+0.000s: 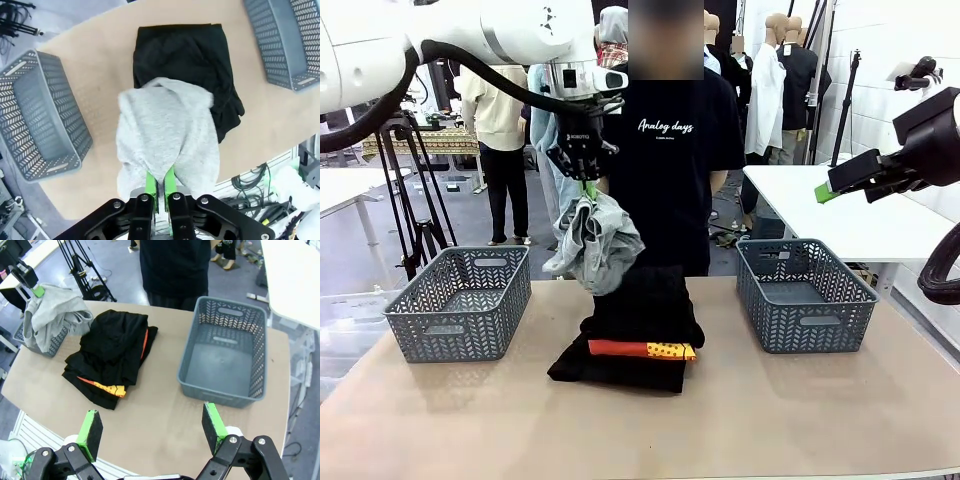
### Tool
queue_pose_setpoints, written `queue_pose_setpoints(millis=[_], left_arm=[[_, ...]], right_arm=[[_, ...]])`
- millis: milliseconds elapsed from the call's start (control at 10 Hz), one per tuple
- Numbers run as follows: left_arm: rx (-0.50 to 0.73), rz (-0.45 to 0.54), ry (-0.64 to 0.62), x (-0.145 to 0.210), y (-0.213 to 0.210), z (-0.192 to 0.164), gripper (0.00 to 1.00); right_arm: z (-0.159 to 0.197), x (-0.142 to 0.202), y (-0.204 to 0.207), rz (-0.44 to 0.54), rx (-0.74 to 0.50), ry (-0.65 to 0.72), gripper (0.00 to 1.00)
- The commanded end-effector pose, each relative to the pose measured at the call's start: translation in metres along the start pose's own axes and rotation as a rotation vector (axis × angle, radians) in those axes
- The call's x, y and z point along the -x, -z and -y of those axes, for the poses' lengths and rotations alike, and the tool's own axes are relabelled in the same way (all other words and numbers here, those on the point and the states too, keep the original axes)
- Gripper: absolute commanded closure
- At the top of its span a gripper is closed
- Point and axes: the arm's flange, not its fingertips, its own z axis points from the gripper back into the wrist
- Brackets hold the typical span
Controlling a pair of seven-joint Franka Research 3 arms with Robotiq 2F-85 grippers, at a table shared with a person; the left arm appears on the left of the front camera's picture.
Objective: Sort the tops and bottoms.
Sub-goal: Lift clothes from the center of the table with your left hand.
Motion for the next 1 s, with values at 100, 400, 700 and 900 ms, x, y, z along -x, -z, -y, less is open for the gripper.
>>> queue_pose_setpoints(millis=[100, 400, 700, 900], left_arm=[[-0.006, 0.13, -0.069, -0.003, -0.027, -0.007, 1.0], [0.003, 0.159, -0.04, 0.002, -0.036, 0.001, 1.0], [0.027, 0.15, -0.031, -0.001, -0.039, -0.001, 1.0], [0.027, 0.15, -0.031, -0.001, -0.039, -0.001, 1.0]], right_arm=[[0.001, 0.0, 0.001, -0.005, -0.01, 0.0, 0.0], [0.001, 0.0, 0.001, -0.005, -0.01, 0.0, 0.0], [0.001, 0.0, 0.001, -0.005, -0.01, 0.0, 0.0], [0.001, 0.0, 0.001, -0.005, -0.01, 0.0, 0.0]])
